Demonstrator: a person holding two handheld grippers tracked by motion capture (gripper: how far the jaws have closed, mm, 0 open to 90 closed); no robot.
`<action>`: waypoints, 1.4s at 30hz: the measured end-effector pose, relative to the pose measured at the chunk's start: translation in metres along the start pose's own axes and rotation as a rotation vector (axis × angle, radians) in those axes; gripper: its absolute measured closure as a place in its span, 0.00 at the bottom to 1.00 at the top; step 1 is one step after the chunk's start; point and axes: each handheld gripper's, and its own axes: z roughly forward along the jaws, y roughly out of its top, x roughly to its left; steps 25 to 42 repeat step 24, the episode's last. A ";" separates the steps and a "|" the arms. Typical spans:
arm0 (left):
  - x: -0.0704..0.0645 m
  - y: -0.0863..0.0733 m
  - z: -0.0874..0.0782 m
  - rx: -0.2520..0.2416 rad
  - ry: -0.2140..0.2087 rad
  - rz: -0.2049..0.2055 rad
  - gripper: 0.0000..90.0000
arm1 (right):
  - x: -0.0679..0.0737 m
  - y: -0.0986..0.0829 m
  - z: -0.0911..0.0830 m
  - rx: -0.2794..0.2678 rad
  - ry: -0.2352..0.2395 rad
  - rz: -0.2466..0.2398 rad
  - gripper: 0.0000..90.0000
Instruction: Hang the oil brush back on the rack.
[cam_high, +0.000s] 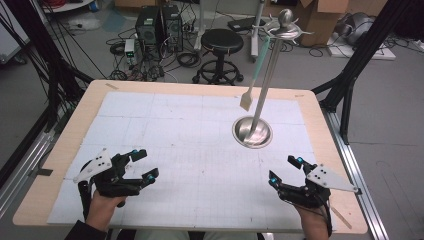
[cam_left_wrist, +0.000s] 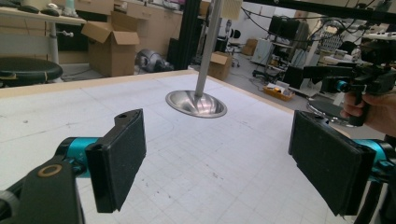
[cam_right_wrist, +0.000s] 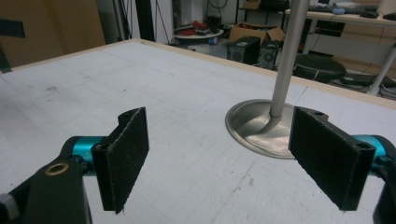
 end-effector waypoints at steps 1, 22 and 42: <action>0.000 0.000 0.000 0.001 -0.001 0.000 0.21 | 0.000 0.000 0.000 -0.001 0.001 -0.002 0.21; 0.001 -0.002 0.001 0.005 0.004 -0.008 0.21 | 0.000 -0.004 0.003 0.028 -0.001 0.001 0.21; 0.002 -0.002 0.001 0.003 0.009 -0.010 0.21 | 0.000 -0.004 0.003 0.029 0.000 0.001 0.21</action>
